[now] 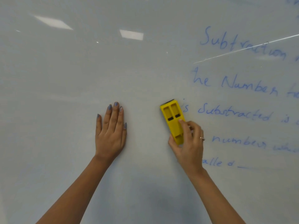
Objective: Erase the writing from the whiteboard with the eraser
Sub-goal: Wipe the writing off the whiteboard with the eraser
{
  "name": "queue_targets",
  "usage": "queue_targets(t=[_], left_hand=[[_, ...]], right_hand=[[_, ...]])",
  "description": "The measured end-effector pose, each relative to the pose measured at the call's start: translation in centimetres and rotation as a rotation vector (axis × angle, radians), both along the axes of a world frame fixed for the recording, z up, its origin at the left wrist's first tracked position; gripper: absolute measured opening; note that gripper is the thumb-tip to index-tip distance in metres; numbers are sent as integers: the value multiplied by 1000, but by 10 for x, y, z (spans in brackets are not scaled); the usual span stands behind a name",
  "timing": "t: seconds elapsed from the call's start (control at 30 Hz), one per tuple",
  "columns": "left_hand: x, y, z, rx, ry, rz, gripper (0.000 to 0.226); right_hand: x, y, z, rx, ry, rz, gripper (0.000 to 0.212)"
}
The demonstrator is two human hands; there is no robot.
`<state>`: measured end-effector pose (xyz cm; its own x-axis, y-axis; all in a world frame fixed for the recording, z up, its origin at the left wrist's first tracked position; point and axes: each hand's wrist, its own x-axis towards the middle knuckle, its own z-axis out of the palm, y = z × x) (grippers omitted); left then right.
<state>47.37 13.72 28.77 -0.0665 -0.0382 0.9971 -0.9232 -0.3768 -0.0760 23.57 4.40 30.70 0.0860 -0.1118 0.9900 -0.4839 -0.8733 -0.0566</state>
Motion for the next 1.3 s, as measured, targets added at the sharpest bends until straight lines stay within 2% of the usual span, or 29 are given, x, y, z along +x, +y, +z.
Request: queue_targets(t=[0.1, 0.37, 0.43, 0.5, 0.63, 0.73, 0.87, 1.0, 1.13, 1.3], left_hand=[[0, 0, 0, -1, 3, -3, 51], [0, 2, 0, 11, 0, -10, 51], [0, 2, 0, 22, 5, -14, 52], [0, 2, 0, 24, 10, -14, 51], [0, 1, -1, 30, 18, -10, 52], [0, 2, 0, 32, 19, -6, 52], [-1, 4, 1, 32, 20, -8, 51], [-5, 8, 3, 56, 32, -17, 51], [-15, 13, 9, 72, 69, -85, 54], [-46, 2, 41, 69, 27, -130, 56]], right_hand=[[14, 7, 16, 14, -33, 27, 57], [16, 24, -54, -72, 326, 45, 51], [1, 16, -48, -52, 298, 32, 49], [-11, 6, -27, -7, 184, 8, 49], [-7, 1, 22, 74, -7, 19, 60], [11, 14, 25, 25, 68, 56, 58], [27, 33, -17, -66, 274, 69, 58], [16, 33, -39, -88, 338, 45, 61], [-6, 15, -9, -93, 286, 33, 61], [-33, -15, 62, -46, 39, -6, 58]])
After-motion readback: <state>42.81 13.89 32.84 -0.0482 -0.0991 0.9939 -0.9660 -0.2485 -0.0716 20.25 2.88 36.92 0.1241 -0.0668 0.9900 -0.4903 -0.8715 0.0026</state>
